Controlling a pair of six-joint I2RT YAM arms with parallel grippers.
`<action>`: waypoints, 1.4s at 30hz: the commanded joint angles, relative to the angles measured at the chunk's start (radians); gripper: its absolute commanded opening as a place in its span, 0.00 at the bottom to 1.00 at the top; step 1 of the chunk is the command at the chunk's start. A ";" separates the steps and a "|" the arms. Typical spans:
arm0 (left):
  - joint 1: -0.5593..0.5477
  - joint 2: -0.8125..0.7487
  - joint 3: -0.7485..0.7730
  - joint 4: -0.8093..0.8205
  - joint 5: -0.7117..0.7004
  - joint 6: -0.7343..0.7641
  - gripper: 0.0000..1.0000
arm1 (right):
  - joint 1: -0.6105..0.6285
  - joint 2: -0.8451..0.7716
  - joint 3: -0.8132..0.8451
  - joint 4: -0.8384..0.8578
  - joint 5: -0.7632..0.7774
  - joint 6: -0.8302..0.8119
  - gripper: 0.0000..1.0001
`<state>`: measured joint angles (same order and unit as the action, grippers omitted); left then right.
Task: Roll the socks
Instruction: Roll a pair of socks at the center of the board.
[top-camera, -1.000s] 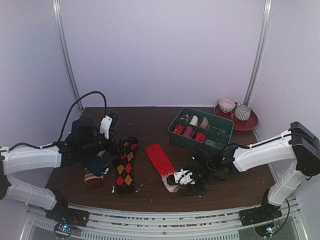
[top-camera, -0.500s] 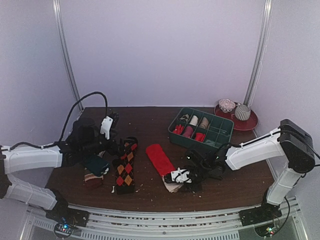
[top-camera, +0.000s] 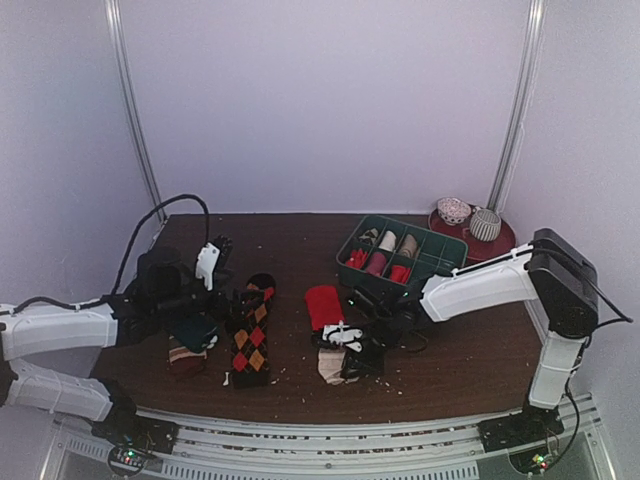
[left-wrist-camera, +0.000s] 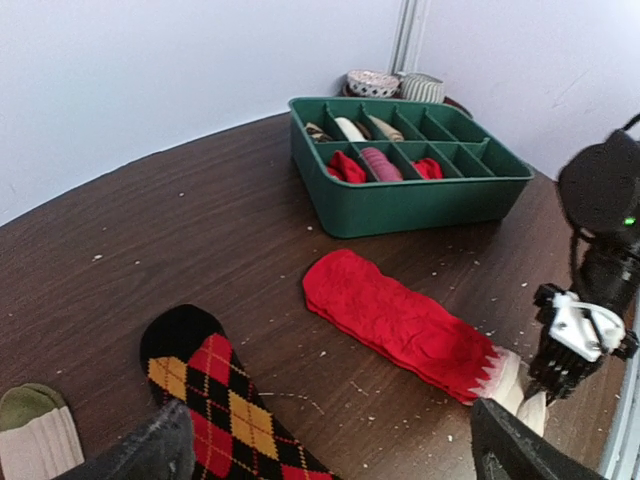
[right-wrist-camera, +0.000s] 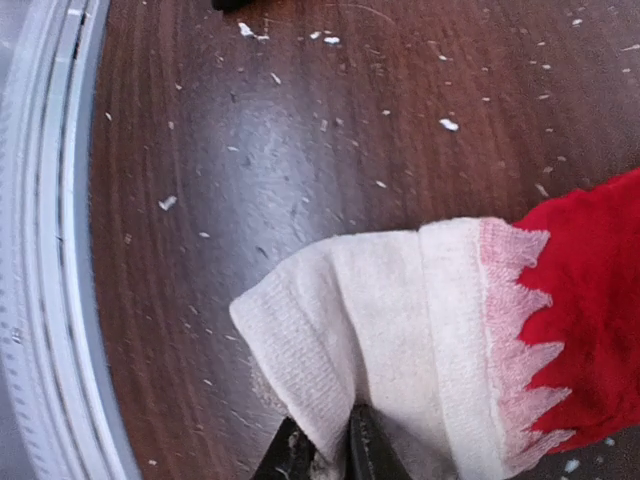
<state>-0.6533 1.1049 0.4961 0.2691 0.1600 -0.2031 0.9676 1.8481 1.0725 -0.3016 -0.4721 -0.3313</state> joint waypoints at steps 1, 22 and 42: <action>0.005 -0.051 -0.126 0.194 0.170 0.002 0.93 | -0.009 0.120 0.137 -0.293 -0.271 0.229 0.14; -0.463 0.291 -0.190 0.526 0.060 0.172 0.92 | -0.144 0.317 0.158 -0.208 -0.469 0.449 0.08; -0.551 0.733 -0.010 0.661 0.025 0.273 0.66 | -0.160 0.306 0.122 -0.190 -0.470 0.456 0.07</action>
<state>-1.2034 1.8004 0.4572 0.8482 0.1669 0.0628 0.8242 2.1208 1.2301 -0.4622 -1.0718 0.1135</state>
